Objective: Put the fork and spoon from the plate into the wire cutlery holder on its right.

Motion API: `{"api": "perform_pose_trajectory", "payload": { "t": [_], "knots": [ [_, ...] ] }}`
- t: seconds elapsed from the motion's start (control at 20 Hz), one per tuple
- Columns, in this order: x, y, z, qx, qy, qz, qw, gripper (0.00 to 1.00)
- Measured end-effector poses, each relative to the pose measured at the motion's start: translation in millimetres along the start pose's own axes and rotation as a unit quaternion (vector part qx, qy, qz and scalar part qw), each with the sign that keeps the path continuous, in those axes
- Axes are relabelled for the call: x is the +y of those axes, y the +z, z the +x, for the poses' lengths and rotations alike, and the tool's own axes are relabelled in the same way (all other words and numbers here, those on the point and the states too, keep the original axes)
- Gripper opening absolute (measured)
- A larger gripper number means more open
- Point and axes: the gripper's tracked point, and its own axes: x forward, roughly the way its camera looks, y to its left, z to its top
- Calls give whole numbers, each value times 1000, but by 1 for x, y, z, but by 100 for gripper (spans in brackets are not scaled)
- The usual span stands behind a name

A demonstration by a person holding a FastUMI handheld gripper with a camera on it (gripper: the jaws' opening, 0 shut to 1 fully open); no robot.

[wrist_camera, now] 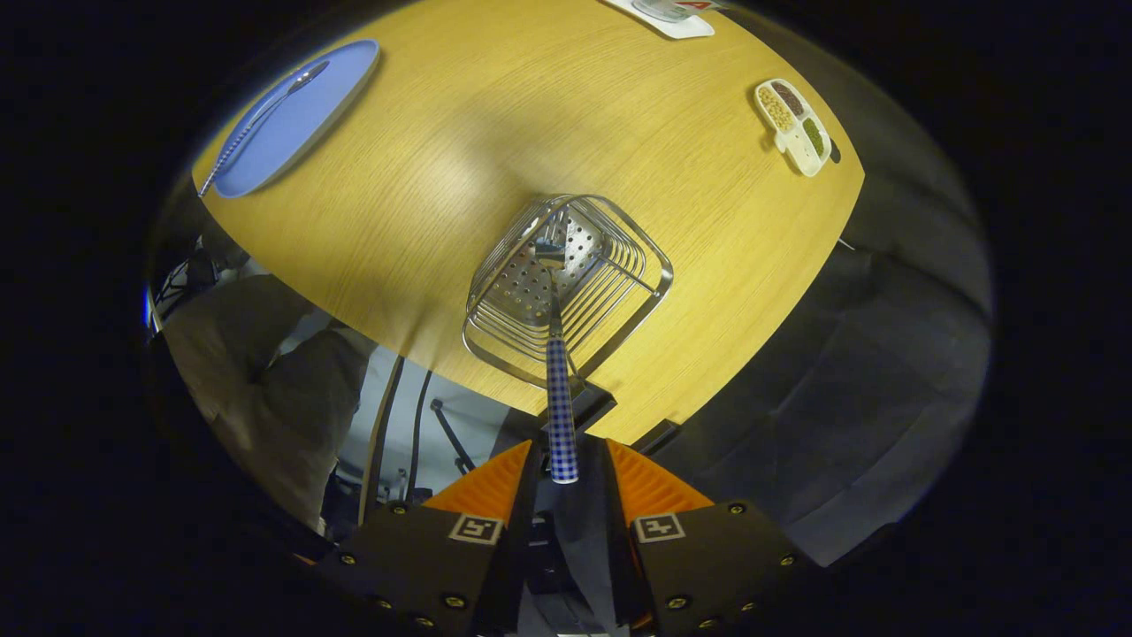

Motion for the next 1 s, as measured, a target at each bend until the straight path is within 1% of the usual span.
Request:
{"api": "perform_pose_trajectory", "payload": {
  "t": [0.05,0.1,0.15,0.25,0.4,0.45,0.5,0.55,0.65,0.85,1.0],
  "knots": [
    [1,1,-6,-12,4,13,1000,47],
    [4,1,-8,-34,13,30,999,61],
    [10,10,-17,-72,28,59,995,81],
    [20,21,-35,-145,51,130,979,79],
    [32,20,-51,-199,67,192,959,81],
    [37,19,-54,-209,75,211,952,91],
    [45,18,-55,-216,88,226,946,95],
    [49,18,-57,-224,95,234,941,96],
    [52,18,-61,-246,87,244,934,96],
    [70,29,-80,-294,90,279,910,96],
    [84,40,-96,-328,91,279,898,96]
  ]
}}
